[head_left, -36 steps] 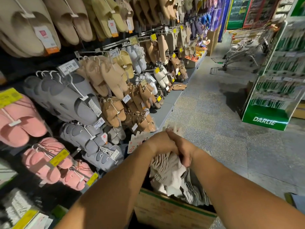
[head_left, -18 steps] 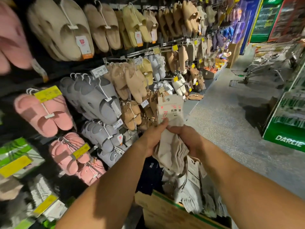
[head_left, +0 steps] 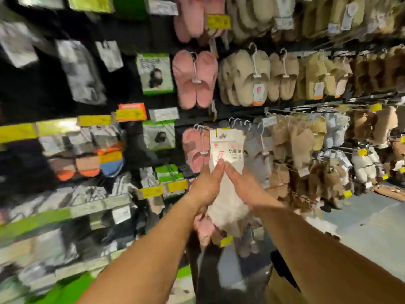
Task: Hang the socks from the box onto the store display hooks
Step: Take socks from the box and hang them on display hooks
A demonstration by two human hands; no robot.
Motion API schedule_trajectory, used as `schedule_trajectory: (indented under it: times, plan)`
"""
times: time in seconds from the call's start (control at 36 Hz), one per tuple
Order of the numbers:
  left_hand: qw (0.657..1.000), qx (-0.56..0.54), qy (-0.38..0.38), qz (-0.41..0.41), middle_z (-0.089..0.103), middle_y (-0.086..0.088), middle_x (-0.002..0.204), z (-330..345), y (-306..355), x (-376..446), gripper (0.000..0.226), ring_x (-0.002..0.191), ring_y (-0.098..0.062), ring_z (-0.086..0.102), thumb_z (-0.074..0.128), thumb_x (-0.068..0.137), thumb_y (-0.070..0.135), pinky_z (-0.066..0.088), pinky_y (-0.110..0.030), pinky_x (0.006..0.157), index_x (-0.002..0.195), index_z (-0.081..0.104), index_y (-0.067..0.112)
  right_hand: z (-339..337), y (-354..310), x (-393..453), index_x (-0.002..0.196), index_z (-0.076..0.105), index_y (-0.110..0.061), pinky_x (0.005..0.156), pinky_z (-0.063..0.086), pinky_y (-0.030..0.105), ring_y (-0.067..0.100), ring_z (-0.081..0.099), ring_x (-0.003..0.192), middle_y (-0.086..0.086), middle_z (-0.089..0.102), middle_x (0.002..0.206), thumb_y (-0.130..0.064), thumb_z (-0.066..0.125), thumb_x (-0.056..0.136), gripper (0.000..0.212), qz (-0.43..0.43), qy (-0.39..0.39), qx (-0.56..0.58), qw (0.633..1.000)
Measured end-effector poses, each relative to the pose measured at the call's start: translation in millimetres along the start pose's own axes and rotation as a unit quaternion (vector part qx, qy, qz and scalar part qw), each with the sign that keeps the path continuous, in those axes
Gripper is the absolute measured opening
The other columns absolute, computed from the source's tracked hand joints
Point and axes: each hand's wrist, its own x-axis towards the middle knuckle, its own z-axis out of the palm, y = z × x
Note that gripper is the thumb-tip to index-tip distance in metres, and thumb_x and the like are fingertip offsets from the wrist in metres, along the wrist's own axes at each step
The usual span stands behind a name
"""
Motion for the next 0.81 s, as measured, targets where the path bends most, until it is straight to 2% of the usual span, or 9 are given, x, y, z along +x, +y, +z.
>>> schedule_trajectory:
  times: [0.06,0.11,0.17,0.25,0.42,0.56,0.64,0.69,0.81]
  plan:
    - [0.999,-0.013,0.033,0.005,0.054,0.019,0.122,-45,-12,-12,0.041,0.109,-0.011,0.058,0.038,0.103,0.059,0.041,-0.004,0.065,0.133,0.038,0.031,48,-5,-1,0.137,0.047,-0.022,0.065,0.038,-0.006,-0.012,0.060,0.097,-0.014,0.058,0.119,-0.028,0.048,0.104,0.034,-0.020,-0.024,-0.002,1.000]
    - [0.998,-0.038,0.042,0.025,0.063,0.018,0.116,-92,-26,-26,0.043,0.109,-0.008,0.063,0.042,0.102,0.059,0.045,-0.004,0.076,0.128,0.051,0.026,95,-8,-4,0.128,0.052,-0.027,0.085,0.045,0.006,0.001,0.061,0.108,-0.017,0.062,0.122,-0.042,0.054,0.099,0.033,-0.033,-0.042,-0.013,0.998]
    - [0.996,-0.042,0.072,0.018,0.066,0.014,0.124,-137,-39,-42,0.061,0.118,-0.009,0.063,0.045,0.095,0.070,0.050,-0.021,0.095,0.136,0.054,0.026,140,-13,-9,0.133,0.049,-0.028,0.100,0.046,0.028,0.013,0.059,0.116,-0.010,0.061,0.131,-0.055,0.056,0.092,0.050,-0.032,-0.065,-0.034,0.997]
    - [0.990,-0.062,0.129,0.007,0.066,0.011,0.130,-199,-59,-62,0.084,0.120,-0.010,0.062,0.046,0.080,0.086,0.048,-0.041,0.107,0.141,0.051,0.028,205,-27,-20,0.135,0.049,-0.023,0.101,0.048,0.039,0.017,0.060,0.115,-0.005,0.061,0.131,-0.064,0.056,0.086,0.064,-0.032,-0.096,-0.046,0.994]
    - [0.977,-0.027,0.207,0.040,0.067,0.011,0.125,-290,-67,-104,0.052,0.110,0.000,0.063,0.042,0.101,0.060,0.048,-0.007,0.076,0.138,0.054,0.026,301,-50,-47,0.113,0.039,-0.021,0.072,0.042,0.027,0.017,0.055,0.098,0.001,0.055,0.115,-0.050,0.068,0.087,0.048,-0.089,-0.045,-0.052,0.994]
    - [0.963,-0.042,0.261,0.046,0.063,-0.016,0.130,-336,-54,-122,0.052,0.120,-0.037,0.059,0.043,0.101,0.058,0.050,-0.053,0.095,0.133,0.053,0.018,346,-72,-56,0.096,0.043,-0.014,0.053,0.030,0.019,0.008,0.045,0.069,-0.003,0.048,0.085,-0.048,0.072,0.085,0.045,-0.143,-0.025,-0.078,0.986]
    - [0.967,-0.069,0.238,0.061,0.066,-0.012,0.124,-360,-51,-116,0.046,0.111,-0.026,0.065,0.044,0.104,0.052,0.054,-0.043,0.093,0.136,0.050,0.019,367,-86,-46,0.091,0.053,-0.013,0.048,0.031,0.018,0.011,0.049,0.063,0.000,0.055,0.079,-0.047,0.070,0.087,0.038,-0.136,-0.078,-0.064,0.986]
    - [0.970,-0.073,0.215,0.085,0.071,0.005,0.123,-377,-51,-109,0.045,0.112,-0.005,0.067,0.041,0.104,0.052,0.055,-0.023,0.094,0.138,0.054,0.025,379,-93,-36,0.091,0.057,-0.014,0.053,0.041,0.021,0.018,0.058,0.070,0.005,0.063,0.083,-0.046,0.069,0.087,0.035,-0.138,-0.105,-0.042,0.984]
    - [0.967,-0.140,0.191,0.093,0.077,0.008,0.111,-411,-47,-98,0.053,0.104,-0.007,0.072,0.025,0.104,0.060,0.058,-0.027,0.088,0.122,0.066,0.032,405,-108,-13,0.093,0.058,-0.018,0.066,0.049,0.034,0.021,0.065,0.084,0.005,0.068,0.093,-0.040,0.067,0.091,0.024,-0.147,-0.137,-0.021,0.979]
